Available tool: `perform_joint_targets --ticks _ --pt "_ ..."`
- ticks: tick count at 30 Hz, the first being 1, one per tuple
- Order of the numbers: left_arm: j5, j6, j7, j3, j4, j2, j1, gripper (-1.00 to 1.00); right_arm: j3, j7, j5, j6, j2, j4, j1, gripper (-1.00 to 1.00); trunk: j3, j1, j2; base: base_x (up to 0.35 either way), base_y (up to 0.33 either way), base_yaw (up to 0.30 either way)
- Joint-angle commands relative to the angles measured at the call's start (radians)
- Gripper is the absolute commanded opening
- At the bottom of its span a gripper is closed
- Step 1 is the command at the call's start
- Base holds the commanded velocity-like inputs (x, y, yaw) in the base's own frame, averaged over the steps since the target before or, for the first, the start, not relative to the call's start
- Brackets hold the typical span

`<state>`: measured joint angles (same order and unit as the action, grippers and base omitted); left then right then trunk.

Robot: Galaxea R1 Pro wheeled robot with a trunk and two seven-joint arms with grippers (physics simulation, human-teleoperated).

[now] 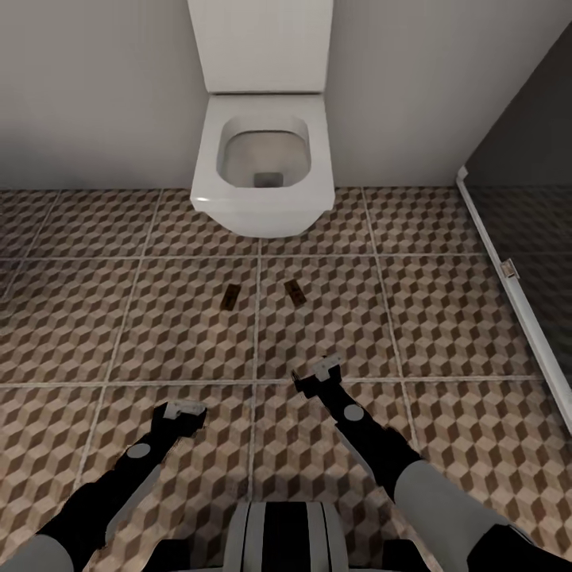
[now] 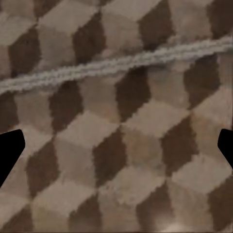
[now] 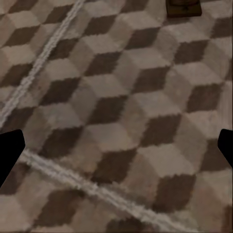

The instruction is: Take the four mousetraps from the cabinet in the bathroom and place them on the bathroom floor. Make sure all four end up on the same floor surface, and ensure that at least two of them are either under or directly next to the same bathroom sink.

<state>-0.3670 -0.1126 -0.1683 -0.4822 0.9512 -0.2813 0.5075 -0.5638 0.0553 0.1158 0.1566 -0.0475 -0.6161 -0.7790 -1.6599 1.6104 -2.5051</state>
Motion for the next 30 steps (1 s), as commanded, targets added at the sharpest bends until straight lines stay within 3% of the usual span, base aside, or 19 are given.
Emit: perform_joint_targets --ticks 1,6,10,14,19,26,30 --pt "-0.010 -0.003 -0.009 -0.006 0.000 -0.008 0.000 1.00 -0.007 0.006 0.011 0.005 0.003 0.001 -0.001 1.00 0.003 -0.001 0.000 0.000 0.000 0.000" --pt "-0.011 0.004 -0.008 -0.006 -0.028 -0.031 -0.011 1.00 -0.007 0.006 0.012 0.008 0.021 0.003 0.003 1.00 0.023 -0.003 0.001 0.000 0.000 0.000" --pt "-0.012 0.059 -0.008 -0.006 -0.079 -0.038 -0.018 1.00 -0.007 0.005 0.013 0.014 0.040 0.004 0.005 1.00 0.038 -0.005 0.002 0.000 0.000 0.000" --pt "-0.013 0.167 -0.009 -0.007 -0.166 -0.039 -0.020 1.00 -0.007 0.003 0.015 0.024 0.073 0.005 0.009 1.00 0.054 -0.006 0.003 0.000 0.000 0.000" --pt "-0.014 0.224 -0.009 -0.007 -0.243 -0.036 -0.022 1.00 -0.007 0.001 0.016 0.032 0.105 0.026 0.018 1.00 0.073 -0.009 0.004 0.000 0.000 0.000" --pt "-0.015 0.306 0.002 -0.010 -0.392 -0.008 -0.023 1.00 -0.007 -0.001 0.022 0.176 0.120 0.235 0.033 1.00 0.098 -0.022 0.026 0.000 0.000 0.000" --pt "-0.015 0.426 0.022 -0.010 -0.504 0.014 -0.023 1.00 -0.007 -0.001 0.022 0.261 0.121 0.335 0.035 1.00 0.110 -0.037 0.054 0.000 0.000 0.000"
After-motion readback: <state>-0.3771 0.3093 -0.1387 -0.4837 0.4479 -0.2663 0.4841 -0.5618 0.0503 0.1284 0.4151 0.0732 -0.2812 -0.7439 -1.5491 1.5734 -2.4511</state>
